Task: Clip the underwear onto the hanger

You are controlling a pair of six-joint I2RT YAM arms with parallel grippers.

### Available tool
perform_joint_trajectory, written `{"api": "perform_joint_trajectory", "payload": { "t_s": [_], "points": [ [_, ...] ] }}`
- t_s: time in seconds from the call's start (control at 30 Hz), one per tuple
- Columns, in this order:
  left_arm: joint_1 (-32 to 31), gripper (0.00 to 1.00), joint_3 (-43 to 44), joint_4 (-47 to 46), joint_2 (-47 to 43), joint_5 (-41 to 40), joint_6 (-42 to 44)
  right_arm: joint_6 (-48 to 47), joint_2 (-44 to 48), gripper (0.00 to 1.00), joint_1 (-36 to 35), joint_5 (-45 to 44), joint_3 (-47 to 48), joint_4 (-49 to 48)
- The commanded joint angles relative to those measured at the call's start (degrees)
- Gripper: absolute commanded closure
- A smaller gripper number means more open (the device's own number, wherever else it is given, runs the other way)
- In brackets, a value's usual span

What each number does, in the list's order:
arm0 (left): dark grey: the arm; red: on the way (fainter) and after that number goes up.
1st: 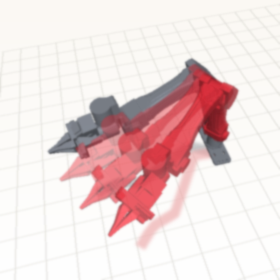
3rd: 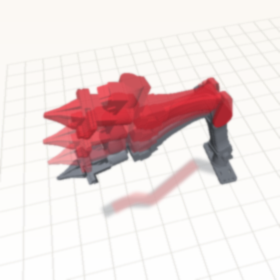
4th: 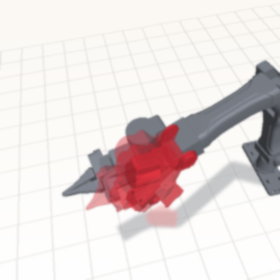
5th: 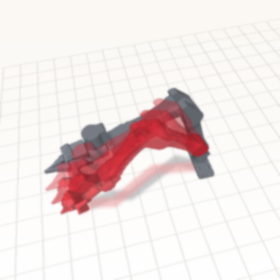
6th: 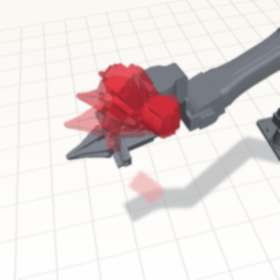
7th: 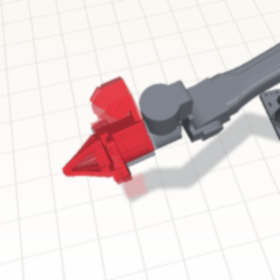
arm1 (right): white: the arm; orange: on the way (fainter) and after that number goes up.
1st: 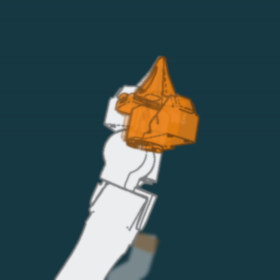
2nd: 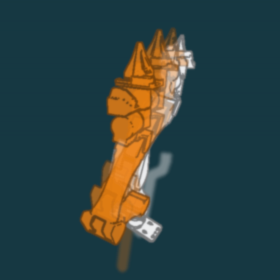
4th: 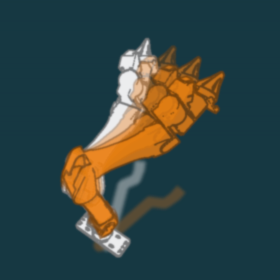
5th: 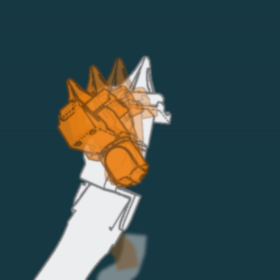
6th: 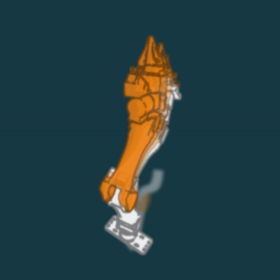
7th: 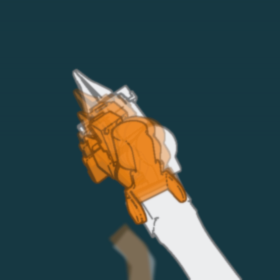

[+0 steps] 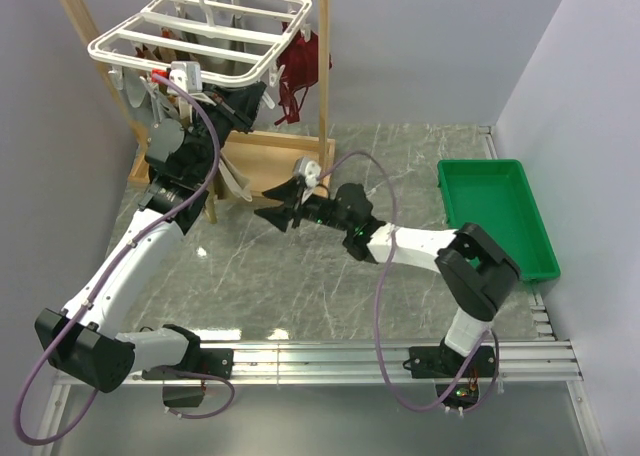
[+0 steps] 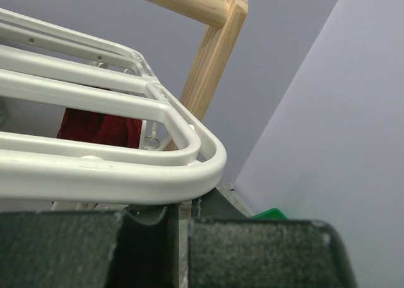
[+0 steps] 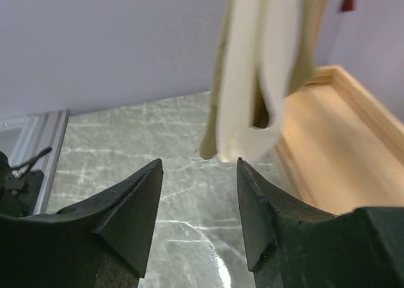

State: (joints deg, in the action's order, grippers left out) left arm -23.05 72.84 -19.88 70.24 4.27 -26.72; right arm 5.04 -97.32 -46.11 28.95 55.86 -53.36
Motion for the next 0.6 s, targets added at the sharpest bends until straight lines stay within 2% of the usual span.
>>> {"api": "perform_joint_trajectory", "payload": {
  "t_s": [0.0,0.4,0.57],
  "points": [
    [0.2,1.0,2.7,0.8,0.3,1.8,-0.4,-4.5,-4.0,0.41,-2.1,-4.1,-1.4,-11.1],
    [0.3,1.0,2.0,1.2,0.0,1.9,-0.4,-0.7,-15.1,0.36,-2.8,-17.9,4.1,-18.7],
    [0.4,1.0,2.1,1.3,-0.1,1.9,0.2,1.2,-18.4,0.35,-2.9,-18.3,6.7,-23.4]
  ]
}}
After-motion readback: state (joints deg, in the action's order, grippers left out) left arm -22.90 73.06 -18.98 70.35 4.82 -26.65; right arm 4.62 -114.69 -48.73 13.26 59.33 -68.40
